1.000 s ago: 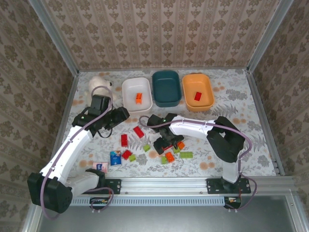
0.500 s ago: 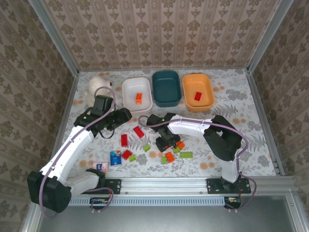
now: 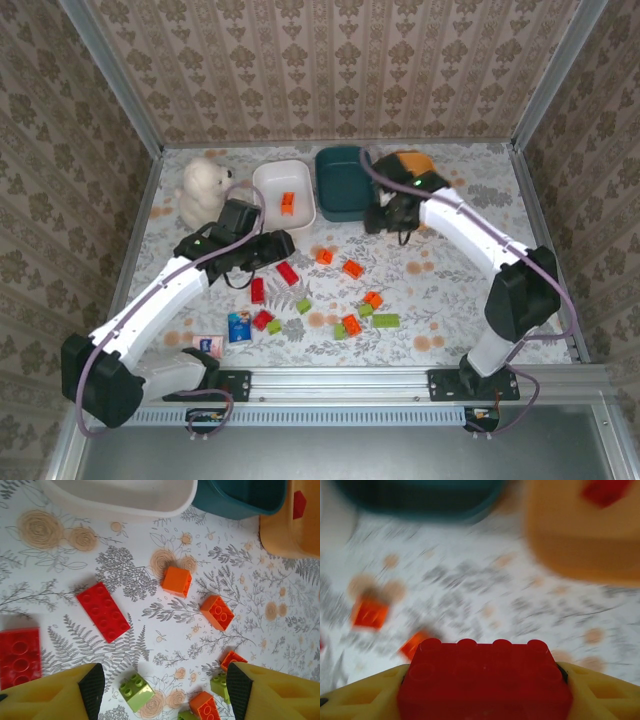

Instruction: Sort the legos into containers by color

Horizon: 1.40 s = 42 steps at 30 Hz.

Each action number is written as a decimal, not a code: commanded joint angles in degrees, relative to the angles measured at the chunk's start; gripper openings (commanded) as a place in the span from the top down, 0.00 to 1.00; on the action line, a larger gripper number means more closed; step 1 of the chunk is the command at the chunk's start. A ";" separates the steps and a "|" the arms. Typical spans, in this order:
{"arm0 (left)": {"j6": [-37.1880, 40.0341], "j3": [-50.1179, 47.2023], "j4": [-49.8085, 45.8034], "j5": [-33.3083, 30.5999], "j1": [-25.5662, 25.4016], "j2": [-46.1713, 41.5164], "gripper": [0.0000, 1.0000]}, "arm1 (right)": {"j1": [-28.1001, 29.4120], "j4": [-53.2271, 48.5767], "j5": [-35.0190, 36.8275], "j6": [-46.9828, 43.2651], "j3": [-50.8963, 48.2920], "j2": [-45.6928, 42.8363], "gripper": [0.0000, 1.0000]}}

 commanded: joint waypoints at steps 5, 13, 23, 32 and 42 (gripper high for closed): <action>4.48 5.79 3.02 0.35 -3.40 5.10 0.31 | -10.67 -3.55 0.56 1.51 11.60 15.98 0.41; 7.42 8.18 2.28 -0.06 -5.65 7.15 0.31 | -14.45 -6.23 -1.21 3.50 20.54 28.65 0.41; 9.93 9.63 -0.30 -1.24 -5.81 7.01 0.30 | -15.24 -5.76 -2.62 2.10 23.98 30.75 0.16; 8.47 9.66 -4.51 -2.23 -5.67 6.77 0.31 | -13.86 -5.23 -1.99 -0.97 25.95 20.68 0.14; 7.65 1.63 -17.27 1.03 -7.64 1.22 0.41 | 1.78 15.19 -12.31 -3.75 -8.87 -11.97 0.16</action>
